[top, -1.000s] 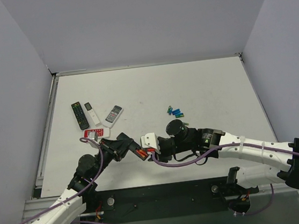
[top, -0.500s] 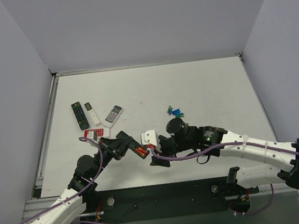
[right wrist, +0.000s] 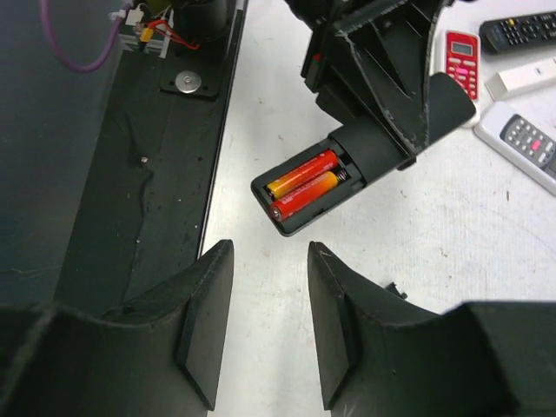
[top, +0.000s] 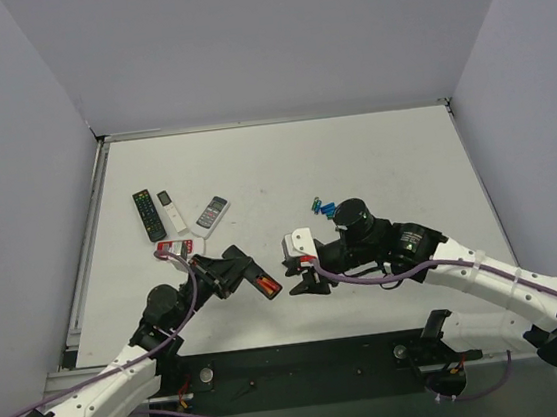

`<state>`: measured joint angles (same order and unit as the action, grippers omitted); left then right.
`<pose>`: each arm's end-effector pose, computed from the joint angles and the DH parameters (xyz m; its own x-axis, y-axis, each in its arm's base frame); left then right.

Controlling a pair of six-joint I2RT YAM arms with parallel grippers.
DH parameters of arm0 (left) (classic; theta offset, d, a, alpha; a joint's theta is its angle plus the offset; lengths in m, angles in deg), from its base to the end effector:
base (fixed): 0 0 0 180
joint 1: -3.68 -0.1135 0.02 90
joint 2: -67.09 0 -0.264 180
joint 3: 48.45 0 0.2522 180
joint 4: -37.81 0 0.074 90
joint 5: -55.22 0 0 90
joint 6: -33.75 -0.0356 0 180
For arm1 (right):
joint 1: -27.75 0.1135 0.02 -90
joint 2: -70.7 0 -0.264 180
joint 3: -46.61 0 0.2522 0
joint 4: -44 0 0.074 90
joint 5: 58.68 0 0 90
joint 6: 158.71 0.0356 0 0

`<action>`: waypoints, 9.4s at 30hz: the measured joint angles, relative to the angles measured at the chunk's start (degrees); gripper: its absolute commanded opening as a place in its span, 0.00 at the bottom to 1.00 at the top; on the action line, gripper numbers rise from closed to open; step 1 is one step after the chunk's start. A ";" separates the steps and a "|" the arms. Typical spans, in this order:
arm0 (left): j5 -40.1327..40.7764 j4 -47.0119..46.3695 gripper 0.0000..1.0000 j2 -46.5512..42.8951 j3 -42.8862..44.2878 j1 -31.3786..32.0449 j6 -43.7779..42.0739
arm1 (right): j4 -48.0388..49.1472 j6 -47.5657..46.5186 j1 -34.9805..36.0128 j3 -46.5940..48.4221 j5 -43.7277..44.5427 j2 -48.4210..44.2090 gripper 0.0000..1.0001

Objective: Load the batteries into the remote control
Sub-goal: Load the battery into the remote control, then adjust the battery cover at the center of the board.

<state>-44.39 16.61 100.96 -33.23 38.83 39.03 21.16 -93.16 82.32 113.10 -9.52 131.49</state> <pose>0.1182 -0.0905 0.1848 -0.7044 -0.7048 0.0845 -0.0286 -0.0909 -0.9955 0.1193 0.2079 0.3392 0.2496 -0.1894 -0.9497 -0.9617 -0.1637 -0.2201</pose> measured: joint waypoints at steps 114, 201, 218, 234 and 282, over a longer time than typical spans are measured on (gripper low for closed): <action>-5.88 -1.68 0.00 2.34 4.48 0.00 -3.17 | -13.42 -22.53 4.42 13.09 -4.24 11.02 0.19; 13.09 14.84 0.00 -6.32 0.85 -0.50 -28.33 | 1.16 31.50 -8.24 0.39 21.44 16.00 0.67; 21.68 31.87 0.00 -11.85 0.83 -0.74 -30.64 | -1.53 28.22 -3.78 8.22 31.04 38.05 0.30; 19.98 28.26 0.00 -3.69 0.83 -0.76 -32.02 | -2.10 27.17 -3.56 12.46 32.13 44.92 0.00; 18.10 26.60 0.00 -6.54 0.83 -0.76 -33.44 | 30.40 59.60 -27.39 -5.57 -6.91 43.21 0.40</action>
<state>-26.29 43.21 94.42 -32.40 38.07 5.59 51.56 -33.55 54.93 107.53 -16.42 174.71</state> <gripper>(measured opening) 0.262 0.274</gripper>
